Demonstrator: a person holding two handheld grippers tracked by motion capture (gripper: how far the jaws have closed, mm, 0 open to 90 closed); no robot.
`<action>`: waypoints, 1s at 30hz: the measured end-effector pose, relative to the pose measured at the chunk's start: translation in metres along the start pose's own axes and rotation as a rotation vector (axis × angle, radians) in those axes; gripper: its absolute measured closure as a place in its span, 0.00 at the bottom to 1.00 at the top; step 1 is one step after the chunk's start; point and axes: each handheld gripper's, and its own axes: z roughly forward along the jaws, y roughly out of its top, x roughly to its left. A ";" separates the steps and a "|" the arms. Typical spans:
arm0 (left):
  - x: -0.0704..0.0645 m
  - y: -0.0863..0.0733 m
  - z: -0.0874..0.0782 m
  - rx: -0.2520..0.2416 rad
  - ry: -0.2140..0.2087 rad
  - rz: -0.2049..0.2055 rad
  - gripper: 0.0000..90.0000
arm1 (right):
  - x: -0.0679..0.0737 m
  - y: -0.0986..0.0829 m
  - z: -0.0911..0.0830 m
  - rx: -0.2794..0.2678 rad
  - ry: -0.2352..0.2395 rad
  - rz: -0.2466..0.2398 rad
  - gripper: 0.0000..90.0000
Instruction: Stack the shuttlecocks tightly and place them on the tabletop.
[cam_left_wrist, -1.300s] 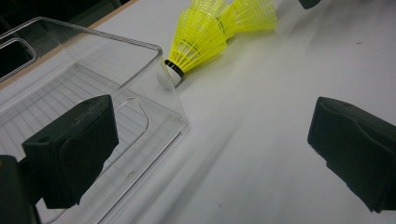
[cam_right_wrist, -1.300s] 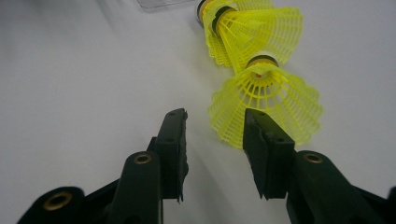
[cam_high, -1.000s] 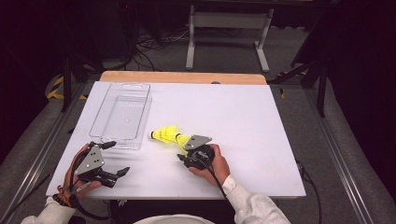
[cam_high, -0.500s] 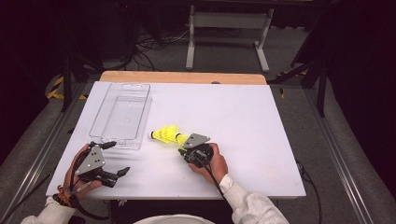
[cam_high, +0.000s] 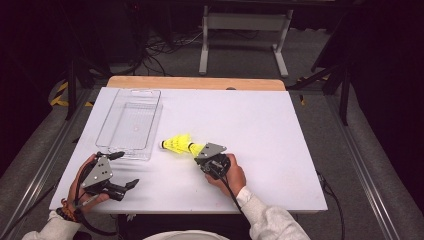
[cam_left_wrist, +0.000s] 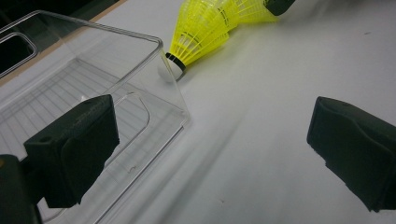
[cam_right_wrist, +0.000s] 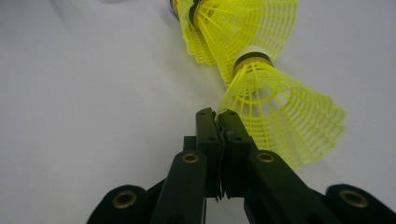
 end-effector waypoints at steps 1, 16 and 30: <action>0.000 0.000 0.000 0.000 0.000 0.000 0.03 | -0.001 0.000 -0.001 0.000 0.004 -0.003 0.99; -0.001 0.000 0.000 0.002 -0.003 -0.003 0.03 | -0.011 0.000 -0.010 -0.018 -0.014 -0.016 1.00; 0.000 0.000 0.002 0.011 -0.008 -0.005 0.04 | -0.036 0.001 -0.016 -0.012 0.061 -0.101 1.00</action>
